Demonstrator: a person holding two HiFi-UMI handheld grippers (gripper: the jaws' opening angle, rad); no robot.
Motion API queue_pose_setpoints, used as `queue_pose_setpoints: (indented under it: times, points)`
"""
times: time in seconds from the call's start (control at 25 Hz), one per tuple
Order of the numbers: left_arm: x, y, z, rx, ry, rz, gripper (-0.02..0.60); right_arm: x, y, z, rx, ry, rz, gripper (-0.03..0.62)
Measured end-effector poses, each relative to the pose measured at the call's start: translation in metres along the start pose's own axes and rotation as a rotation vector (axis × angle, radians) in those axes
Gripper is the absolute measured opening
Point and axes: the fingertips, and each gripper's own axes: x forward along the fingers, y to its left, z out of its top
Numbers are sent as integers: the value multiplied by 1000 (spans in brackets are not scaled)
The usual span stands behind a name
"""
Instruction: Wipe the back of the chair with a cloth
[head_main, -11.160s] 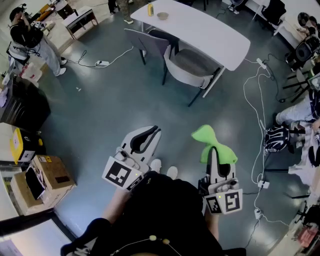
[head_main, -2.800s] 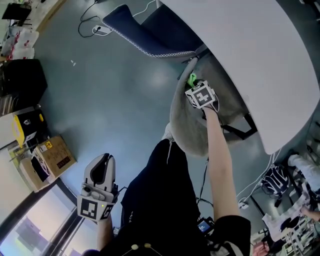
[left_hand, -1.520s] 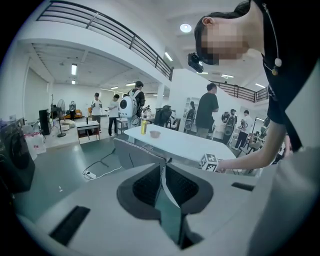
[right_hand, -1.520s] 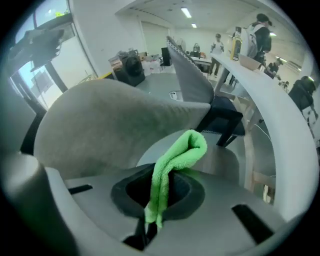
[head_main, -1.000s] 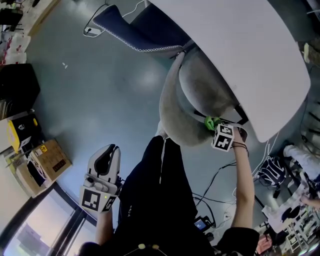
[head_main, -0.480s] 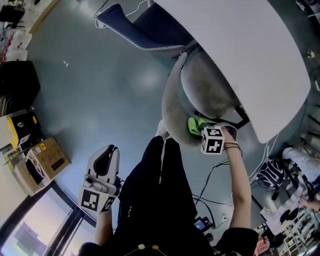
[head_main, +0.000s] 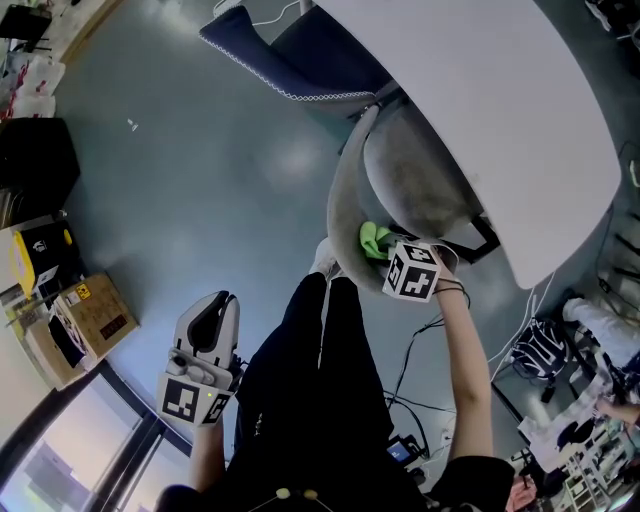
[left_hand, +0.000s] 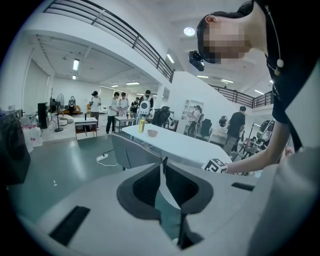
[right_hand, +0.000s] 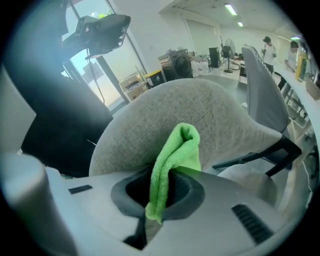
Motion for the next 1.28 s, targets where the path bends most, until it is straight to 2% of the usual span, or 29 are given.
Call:
queue_pose_setpoints:
  times: [0.32, 0.56, 0.88, 1.28]
  points:
    - [3, -3, -3, 7, 6, -13, 36, 6, -24, 21, 119, -50, -64, 20]
    - [6, -3, -1, 7, 5, -21, 37, 6, -41, 33, 192, -46, -116, 20]
    - [4, -3, 1, 11, -2, -15, 36, 7, -67, 43, 331, -37, -130, 20]
    - [-1, -1, 1, 11, 1, -2, 37, 4, -102, 55, 486, -78, -166, 20]
